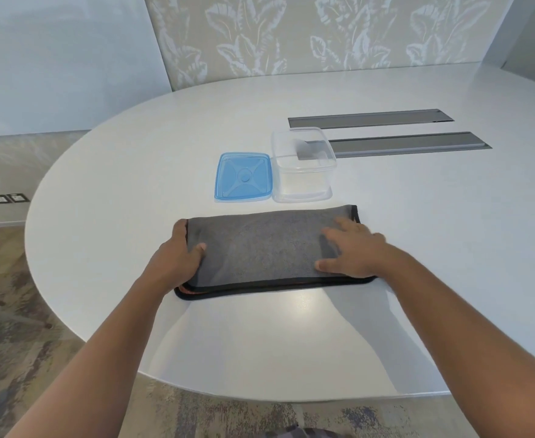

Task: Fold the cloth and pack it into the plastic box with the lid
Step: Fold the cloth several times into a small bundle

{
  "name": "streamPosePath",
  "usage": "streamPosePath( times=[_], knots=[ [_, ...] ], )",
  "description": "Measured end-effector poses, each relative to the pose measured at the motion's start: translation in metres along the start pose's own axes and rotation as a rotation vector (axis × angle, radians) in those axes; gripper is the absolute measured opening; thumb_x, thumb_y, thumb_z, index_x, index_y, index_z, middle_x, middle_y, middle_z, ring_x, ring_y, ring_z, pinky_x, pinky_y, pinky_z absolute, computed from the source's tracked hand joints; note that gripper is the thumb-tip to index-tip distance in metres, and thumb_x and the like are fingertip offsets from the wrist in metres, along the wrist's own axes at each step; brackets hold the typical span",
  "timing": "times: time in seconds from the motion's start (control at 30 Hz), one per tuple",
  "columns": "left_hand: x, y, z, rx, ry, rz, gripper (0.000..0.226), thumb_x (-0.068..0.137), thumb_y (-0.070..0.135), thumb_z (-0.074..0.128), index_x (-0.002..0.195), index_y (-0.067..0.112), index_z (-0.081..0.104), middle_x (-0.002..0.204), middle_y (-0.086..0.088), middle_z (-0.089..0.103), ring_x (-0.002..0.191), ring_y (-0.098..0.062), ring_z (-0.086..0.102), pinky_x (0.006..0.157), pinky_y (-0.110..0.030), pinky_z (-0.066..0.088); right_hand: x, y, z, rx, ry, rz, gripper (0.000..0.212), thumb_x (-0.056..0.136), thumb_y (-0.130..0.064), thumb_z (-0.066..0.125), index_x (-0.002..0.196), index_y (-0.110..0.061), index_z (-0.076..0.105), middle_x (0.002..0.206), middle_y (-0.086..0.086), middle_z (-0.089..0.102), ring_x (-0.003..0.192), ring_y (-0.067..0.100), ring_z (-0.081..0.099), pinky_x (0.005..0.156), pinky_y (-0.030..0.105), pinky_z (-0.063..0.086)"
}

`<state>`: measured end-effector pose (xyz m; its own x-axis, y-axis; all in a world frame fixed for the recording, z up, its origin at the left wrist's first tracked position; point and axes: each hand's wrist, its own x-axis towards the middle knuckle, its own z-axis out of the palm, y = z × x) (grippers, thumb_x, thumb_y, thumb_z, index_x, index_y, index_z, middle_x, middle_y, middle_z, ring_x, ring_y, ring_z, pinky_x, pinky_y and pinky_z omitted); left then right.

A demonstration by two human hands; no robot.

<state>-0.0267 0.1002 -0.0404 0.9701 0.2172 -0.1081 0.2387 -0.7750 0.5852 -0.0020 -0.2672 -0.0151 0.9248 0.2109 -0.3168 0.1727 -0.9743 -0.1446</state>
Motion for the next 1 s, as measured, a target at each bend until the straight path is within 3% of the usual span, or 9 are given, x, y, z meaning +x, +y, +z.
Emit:
streamPosePath(
  times=[0.07, 0.13, 0.23, 0.4, 0.6, 0.73, 0.8, 0.87, 1.0],
  knots=[
    [-0.001, 0.004, 0.003, -0.009, 0.062, -0.053, 0.049, 0.106, 0.038, 0.046, 0.144, 0.01, 0.031, 0.104, -0.009, 0.062, 0.09, -0.032, 0.06, 0.077, -0.04, 0.044, 0.005, -0.012, 0.013, -0.022, 0.071, -0.072, 0.083, 0.087, -0.078, 0.044, 0.158, -0.04, 0.022, 0.172, 0.0, 0.004, 0.157, 0.026, -0.002, 0.121, 0.058, 0.006],
    [0.001, 0.005, 0.005, 0.004, 0.11, -0.085, 0.033, 0.107, 0.035, 0.043, 0.118, 0.004, 0.045, 0.09, -0.006, 0.059, 0.085, -0.031, 0.059, 0.071, -0.04, 0.041, 0.01, -0.018, 0.025, -0.017, 0.096, -0.102, 0.079, 0.091, -0.078, 0.034, 0.159, -0.039, 0.02, 0.172, 0.001, 0.003, 0.157, 0.025, -0.007, 0.122, 0.056, 0.0],
    [0.003, 0.005, 0.007, -0.005, 0.14, -0.053, 0.033, 0.107, 0.033, 0.041, 0.098, 0.003, 0.053, 0.091, -0.01, 0.062, 0.083, -0.03, 0.058, 0.063, -0.038, 0.039, 0.014, -0.021, 0.039, 0.049, 0.065, -0.1, 0.083, 0.09, -0.081, 0.021, 0.161, -0.041, 0.011, 0.173, 0.0, -0.001, 0.157, 0.025, -0.01, 0.122, 0.055, -0.002],
    [0.008, 0.007, 0.008, -0.081, 0.192, -0.04, 0.034, 0.106, 0.035, 0.044, 0.091, 0.006, 0.053, 0.085, -0.006, 0.06, 0.071, -0.018, 0.052, 0.056, -0.032, 0.036, 0.021, -0.016, 0.043, 0.05, 0.125, -0.071, 0.087, 0.084, -0.086, 0.013, 0.16, -0.044, 0.01, 0.173, -0.003, -0.002, 0.157, 0.025, -0.012, 0.122, 0.058, -0.002],
    [0.01, -0.004, 0.008, 0.042, 0.183, -0.034, 0.019, 0.106, 0.024, 0.046, 0.113, 0.008, 0.05, 0.095, -0.01, 0.063, 0.076, -0.025, 0.055, 0.067, -0.038, 0.041, 0.024, -0.015, 0.047, 0.029, 0.136, -0.068, 0.088, 0.083, -0.088, 0.01, 0.16, -0.045, 0.008, 0.173, -0.005, -0.002, 0.157, 0.023, -0.012, 0.12, 0.059, -0.003],
    [0.008, -0.005, 0.013, 0.168, 0.15, 0.096, 0.056, 0.104, 0.017, 0.042, 0.156, 0.021, 0.022, 0.105, -0.002, 0.045, 0.082, -0.03, 0.052, 0.074, -0.04, 0.042, 0.025, -0.014, 0.047, 0.017, 0.14, -0.069, 0.084, 0.086, -0.086, 0.012, 0.16, -0.045, 0.009, 0.173, -0.005, -0.002, 0.157, 0.024, -0.011, 0.12, 0.061, -0.002],
    [0.004, -0.008, 0.015, 0.246, 0.124, 0.163, 0.073, 0.101, 0.012, 0.039, 0.162, 0.035, 0.007, 0.111, 0.002, 0.039, 0.073, -0.03, 0.055, 0.066, -0.039, 0.043, 0.026, -0.014, 0.047, 0.014, 0.138, -0.071, 0.084, 0.086, -0.086, 0.012, 0.16, -0.046, 0.008, 0.173, -0.005, -0.003, 0.157, 0.024, -0.011, 0.12, 0.061, -0.002],
    [0.004, -0.012, 0.015, 0.315, 0.065, 0.183, 0.079, 0.096, 0.006, 0.041, 0.162, 0.039, 0.013, 0.126, 0.0, 0.04, 0.073, -0.028, 0.055, 0.066, -0.036, 0.043, 0.026, -0.014, 0.047, 0.017, 0.132, -0.069, 0.085, 0.085, -0.087, 0.012, 0.16, -0.046, 0.007, 0.172, -0.006, -0.004, 0.157, 0.024, -0.012, 0.119, 0.062, -0.003],
    [0.012, -0.013, 0.01, 0.23, -0.034, 0.161, 0.063, 0.095, 0.001, 0.043, 0.154, 0.023, 0.044, 0.15, -0.003, 0.038, 0.102, -0.02, 0.049, 0.088, -0.028, 0.039, 0.027, -0.014, 0.047, 0.009, 0.119, -0.061, 0.085, 0.085, -0.087, 0.012, 0.16, -0.046, 0.005, 0.172, -0.007, -0.006, 0.156, 0.024, -0.014, 0.119, 0.063, -0.004]
  ],
)
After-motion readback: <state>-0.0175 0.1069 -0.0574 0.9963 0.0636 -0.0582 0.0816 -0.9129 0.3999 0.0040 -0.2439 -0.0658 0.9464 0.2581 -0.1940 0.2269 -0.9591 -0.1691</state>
